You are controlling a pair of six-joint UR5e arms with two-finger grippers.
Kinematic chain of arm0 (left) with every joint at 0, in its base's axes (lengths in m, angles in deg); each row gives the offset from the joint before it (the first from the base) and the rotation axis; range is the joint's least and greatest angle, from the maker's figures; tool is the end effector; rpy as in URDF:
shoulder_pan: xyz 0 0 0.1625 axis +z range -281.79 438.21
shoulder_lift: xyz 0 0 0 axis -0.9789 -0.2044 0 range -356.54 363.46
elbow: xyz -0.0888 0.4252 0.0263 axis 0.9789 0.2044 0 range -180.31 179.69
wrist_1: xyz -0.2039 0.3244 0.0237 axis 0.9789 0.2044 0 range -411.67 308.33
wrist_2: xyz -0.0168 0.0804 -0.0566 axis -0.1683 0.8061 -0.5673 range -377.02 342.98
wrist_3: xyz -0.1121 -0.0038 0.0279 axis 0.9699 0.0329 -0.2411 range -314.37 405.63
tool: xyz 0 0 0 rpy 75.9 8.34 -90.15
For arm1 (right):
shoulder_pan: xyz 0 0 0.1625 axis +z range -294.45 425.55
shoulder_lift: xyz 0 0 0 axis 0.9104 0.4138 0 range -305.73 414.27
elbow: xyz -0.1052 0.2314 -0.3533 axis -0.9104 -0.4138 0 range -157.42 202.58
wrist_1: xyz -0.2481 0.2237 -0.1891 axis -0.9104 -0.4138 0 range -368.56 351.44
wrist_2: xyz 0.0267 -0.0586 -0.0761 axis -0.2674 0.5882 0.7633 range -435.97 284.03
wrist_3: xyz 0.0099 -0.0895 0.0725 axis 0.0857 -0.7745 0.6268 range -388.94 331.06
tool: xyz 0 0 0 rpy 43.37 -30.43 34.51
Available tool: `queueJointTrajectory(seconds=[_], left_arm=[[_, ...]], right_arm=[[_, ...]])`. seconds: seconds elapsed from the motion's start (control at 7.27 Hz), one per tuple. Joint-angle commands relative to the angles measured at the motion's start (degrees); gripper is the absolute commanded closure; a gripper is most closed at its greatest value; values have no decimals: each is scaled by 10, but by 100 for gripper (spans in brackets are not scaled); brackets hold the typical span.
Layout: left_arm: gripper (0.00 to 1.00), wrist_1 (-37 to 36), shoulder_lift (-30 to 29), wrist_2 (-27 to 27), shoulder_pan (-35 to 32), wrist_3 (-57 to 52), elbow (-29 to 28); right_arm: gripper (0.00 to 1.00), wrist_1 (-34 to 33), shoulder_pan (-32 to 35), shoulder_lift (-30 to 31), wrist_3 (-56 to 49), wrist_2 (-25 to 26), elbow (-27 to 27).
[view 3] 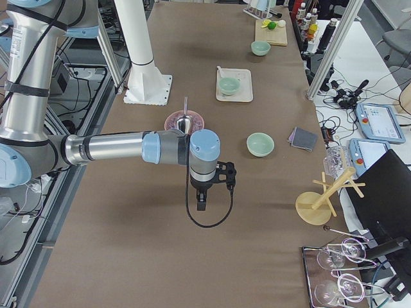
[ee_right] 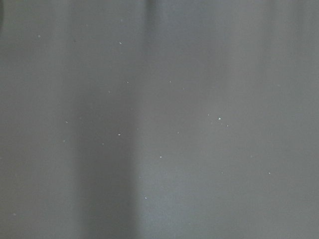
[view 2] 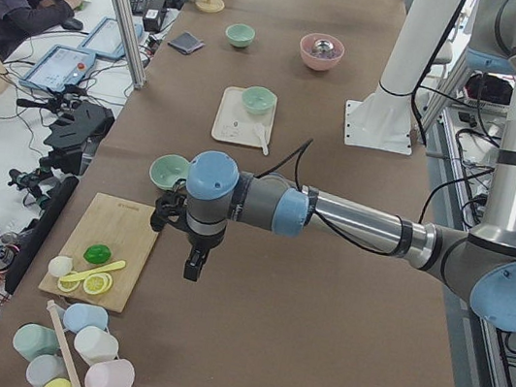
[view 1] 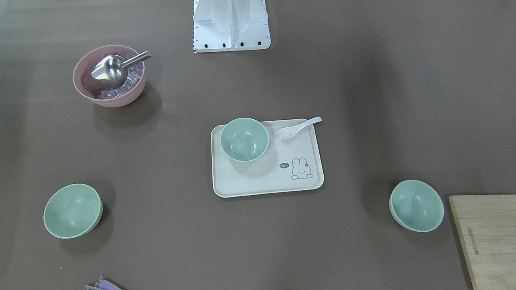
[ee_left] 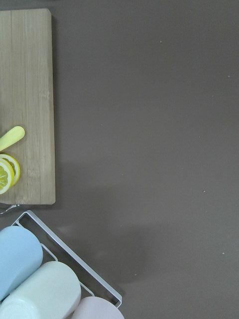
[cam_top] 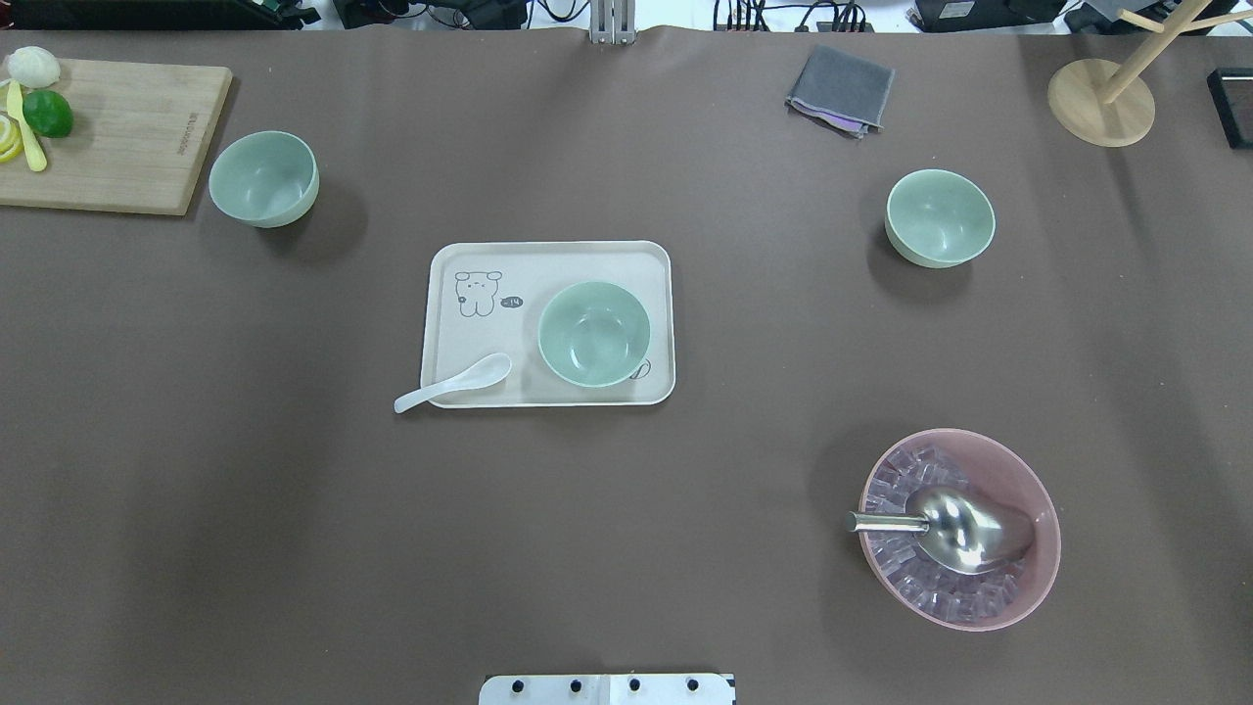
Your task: Stack green bowls together
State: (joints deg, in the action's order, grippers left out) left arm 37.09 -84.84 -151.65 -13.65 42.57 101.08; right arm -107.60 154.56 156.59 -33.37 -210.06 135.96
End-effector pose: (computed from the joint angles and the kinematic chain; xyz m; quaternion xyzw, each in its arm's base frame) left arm -0.0668 -0.4508 0.6036 0.0843 0.3753 0.0377 0.9223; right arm 0.0465 -0.3638 0.5982 0.0275 -0.3746 -0.0505 0.9254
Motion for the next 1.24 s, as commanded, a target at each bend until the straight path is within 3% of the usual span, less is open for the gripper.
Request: queueJointTrajectory(seconds=[0.0,0.28,0.69,0.96,1.1], left_arm=[[2,2,-39,0,5,4,20],[2,17,-79,-1,5,4,14],[2,150,-83,-5,12,2,-28],[2,206,-95,-19,63,63,-28],[2,214,-120,-6,125,95,-36]], right_arm=[[0,3,4,-20,5,1,52],[0,24,20,-38,6,-6,49],[0,34,28,-31,4,-7,42],[0,60,23,-46,33,-5,34],[0,60,15,-68,75,-8,24]])
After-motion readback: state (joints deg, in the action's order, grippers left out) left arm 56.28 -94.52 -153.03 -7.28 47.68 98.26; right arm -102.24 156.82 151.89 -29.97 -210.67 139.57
